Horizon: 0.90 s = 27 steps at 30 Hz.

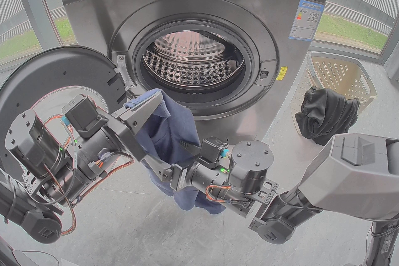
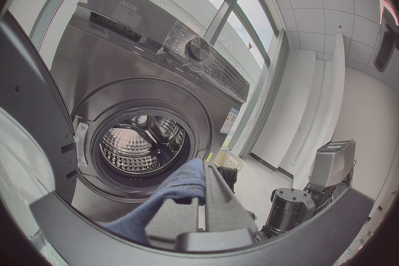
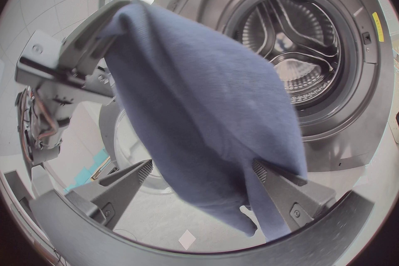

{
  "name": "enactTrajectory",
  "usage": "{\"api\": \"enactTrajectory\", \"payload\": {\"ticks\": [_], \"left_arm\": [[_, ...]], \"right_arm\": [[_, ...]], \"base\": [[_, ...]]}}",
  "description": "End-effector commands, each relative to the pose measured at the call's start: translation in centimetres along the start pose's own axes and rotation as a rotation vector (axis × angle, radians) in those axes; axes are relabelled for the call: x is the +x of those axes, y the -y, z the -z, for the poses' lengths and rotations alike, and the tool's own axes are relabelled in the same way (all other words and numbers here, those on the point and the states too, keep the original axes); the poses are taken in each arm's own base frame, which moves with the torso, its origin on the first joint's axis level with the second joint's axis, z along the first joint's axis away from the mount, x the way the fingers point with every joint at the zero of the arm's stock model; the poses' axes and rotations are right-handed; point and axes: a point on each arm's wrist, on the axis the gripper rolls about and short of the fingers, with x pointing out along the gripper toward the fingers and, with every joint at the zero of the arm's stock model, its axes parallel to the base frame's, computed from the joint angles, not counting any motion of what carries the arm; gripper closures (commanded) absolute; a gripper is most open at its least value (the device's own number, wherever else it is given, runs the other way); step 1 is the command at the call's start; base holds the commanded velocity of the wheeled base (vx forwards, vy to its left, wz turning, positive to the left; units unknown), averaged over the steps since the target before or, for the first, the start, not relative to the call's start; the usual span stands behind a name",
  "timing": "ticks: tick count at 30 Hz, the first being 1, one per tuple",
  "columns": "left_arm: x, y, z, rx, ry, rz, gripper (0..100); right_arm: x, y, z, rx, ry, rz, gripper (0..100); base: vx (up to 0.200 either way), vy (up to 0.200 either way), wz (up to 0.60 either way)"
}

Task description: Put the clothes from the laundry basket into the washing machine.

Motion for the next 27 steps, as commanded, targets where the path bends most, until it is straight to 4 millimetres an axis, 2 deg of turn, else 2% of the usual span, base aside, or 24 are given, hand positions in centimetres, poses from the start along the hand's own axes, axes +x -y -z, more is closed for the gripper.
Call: {"api": "enactTrajectory", "payload": {"ticks": [1,7,15,21,27], "left_arm": [[-0.1,0.0,-0.1,0.000,0.002,0.002,100],[-0.1,0.0,-0.1,0.000,0.008,0.003,100],[-0.1,0.0,-0.1,0.000,0.005,0.003,100],[0.0,0.0,0.1,-0.001,-0.001,0.000,100],[0.0,0.0,0.2,-0.001,-0.005,-0.002,100]], "right_arm": [[0.0,1.0,-0.5,0.015,0.021,0.023,0],[0.0,2.1,-1.3,0.031,0.051,0.048,0],[-0.4,2.4,-1.6,0.051,0.092,0.041,0],[-1.4,1.6,-2.0,0.055,0.106,0.013,0],[-1.8,0.9,-3.3,0.058,0.125,-0.012,0]], "base": [[0.000,0.000,0.00],[0.000,0.000,0.00],[0.000,0.000,0.00],[0.000,0.000,0.00],[0.000,0.000,0.00]]}}
